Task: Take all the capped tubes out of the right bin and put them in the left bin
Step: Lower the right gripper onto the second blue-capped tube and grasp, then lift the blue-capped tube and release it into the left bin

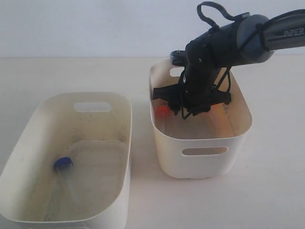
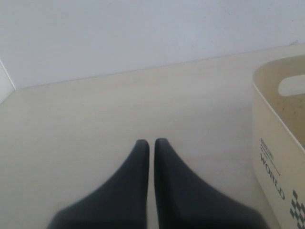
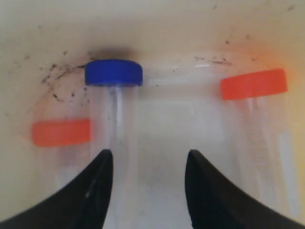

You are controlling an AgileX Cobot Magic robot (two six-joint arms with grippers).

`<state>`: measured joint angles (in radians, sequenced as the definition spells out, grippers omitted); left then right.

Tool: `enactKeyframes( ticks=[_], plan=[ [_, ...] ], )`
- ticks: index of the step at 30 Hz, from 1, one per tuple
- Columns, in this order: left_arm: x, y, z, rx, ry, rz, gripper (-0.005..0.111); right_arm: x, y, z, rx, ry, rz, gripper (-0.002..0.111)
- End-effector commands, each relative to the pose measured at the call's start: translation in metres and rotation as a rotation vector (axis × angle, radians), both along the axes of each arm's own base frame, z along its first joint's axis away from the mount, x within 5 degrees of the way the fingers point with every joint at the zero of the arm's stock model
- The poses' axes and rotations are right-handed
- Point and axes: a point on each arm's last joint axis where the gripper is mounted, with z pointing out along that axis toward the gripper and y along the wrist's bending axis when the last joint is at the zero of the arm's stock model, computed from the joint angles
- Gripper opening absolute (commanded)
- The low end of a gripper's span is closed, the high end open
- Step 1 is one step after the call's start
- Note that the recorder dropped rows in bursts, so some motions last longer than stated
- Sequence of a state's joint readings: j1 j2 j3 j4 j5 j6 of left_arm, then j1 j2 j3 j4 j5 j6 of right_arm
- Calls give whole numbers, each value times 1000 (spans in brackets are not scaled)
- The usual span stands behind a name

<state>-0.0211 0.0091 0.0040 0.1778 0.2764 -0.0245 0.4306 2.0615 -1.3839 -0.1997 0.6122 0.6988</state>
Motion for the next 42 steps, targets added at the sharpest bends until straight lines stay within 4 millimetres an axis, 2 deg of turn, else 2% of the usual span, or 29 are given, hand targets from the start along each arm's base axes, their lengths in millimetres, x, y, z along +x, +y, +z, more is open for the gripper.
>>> enactKeyframes(
  ticks=[1, 15, 24, 25, 27, 29, 33, 42],
  plan=[
    [0, 0, 3, -13, -19, 1, 4, -1, 2, -9, 39, 40, -28, 46],
    [0, 0, 3, -13, -19, 1, 4, -1, 7, -13, 83, 57, -19, 46],
    [0, 0, 3, -13, -19, 1, 4, -5, 4, -45, -2, 159, 35, 46],
    [0, 0, 3, -13, -19, 1, 4, -5, 3, -45, -11, 156, 39, 43],
    [0, 0, 3, -13, -19, 1, 4, -4, 2, -43, -25, 148, 50, 28],
    [0, 0, 3, -13, -19, 1, 4, -4, 1, -35, -36, 128, 62, 1],
    [0, 0, 3, -13, -19, 1, 4, -3, -1, -5, -33, 57, 80, 0],
    [0, 0, 3, -13, -19, 1, 4, -18, -10, 86, -17, -136, 132, 0]
  ],
)
